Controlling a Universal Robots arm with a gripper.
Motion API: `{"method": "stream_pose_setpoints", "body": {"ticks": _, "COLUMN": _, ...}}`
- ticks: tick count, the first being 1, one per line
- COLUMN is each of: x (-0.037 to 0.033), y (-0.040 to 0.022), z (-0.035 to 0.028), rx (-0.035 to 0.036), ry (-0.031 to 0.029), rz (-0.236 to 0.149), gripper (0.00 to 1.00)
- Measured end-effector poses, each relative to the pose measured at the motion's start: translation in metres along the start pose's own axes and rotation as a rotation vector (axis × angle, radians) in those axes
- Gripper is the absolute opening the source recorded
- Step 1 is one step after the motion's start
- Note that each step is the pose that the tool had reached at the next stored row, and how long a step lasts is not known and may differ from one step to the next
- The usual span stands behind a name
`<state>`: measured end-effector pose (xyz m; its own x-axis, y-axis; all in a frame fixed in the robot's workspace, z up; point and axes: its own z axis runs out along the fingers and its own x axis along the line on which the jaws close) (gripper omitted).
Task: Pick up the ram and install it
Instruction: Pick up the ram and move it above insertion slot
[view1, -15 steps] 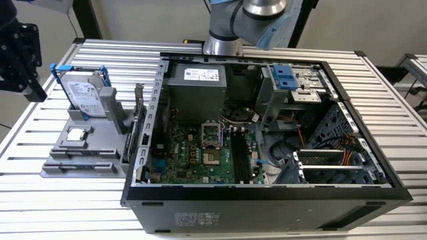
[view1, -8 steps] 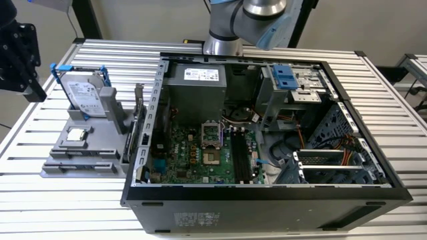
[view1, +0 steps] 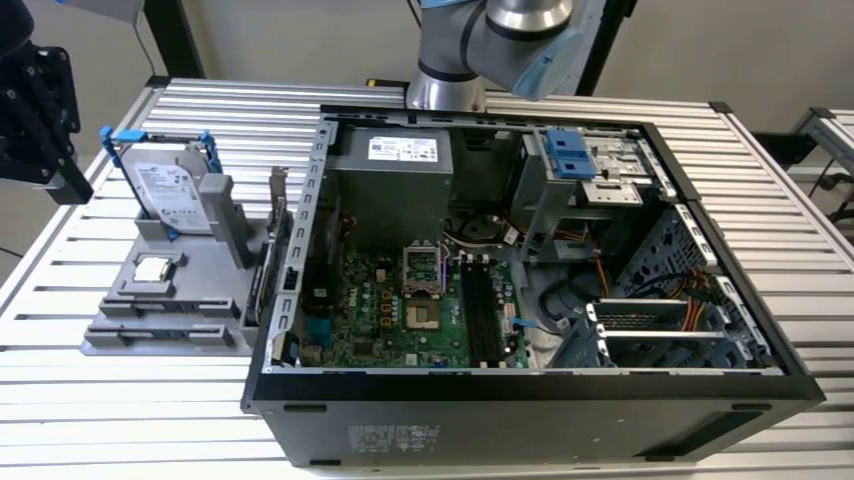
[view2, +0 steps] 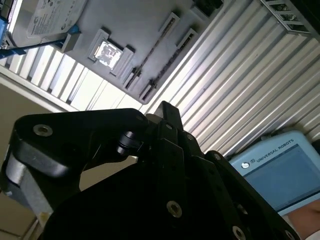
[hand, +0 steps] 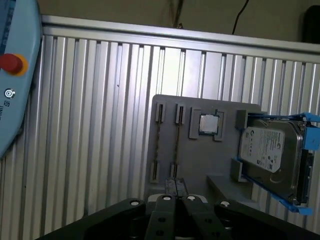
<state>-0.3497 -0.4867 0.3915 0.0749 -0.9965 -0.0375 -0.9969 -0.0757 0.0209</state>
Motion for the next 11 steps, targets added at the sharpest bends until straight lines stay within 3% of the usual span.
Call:
{"method": "stream_pose_setpoints", "body": {"ticks": 5, "x": 0.0000, "y": 0.0000, "z": 0.0000, "rx": -0.0001, "ry": 0.0001, "rz": -0.002, "gripper": 0.00}}
{"method": "stream_pose_setpoints", "body": {"ticks": 6, "x": 0.0000, "y": 0.0000, "z": 0.0000, "rx": -0.0001, "ry": 0.0000, "rz": -0.002, "gripper": 1.00}}
{"method": "stream_pose_setpoints", "body": {"ticks": 11, "x": 0.0000, "y": 0.0000, "z": 0.0000, "rx": -0.0002, "ry": 0.0001, "rz": -0.004, "gripper": 1.00}}
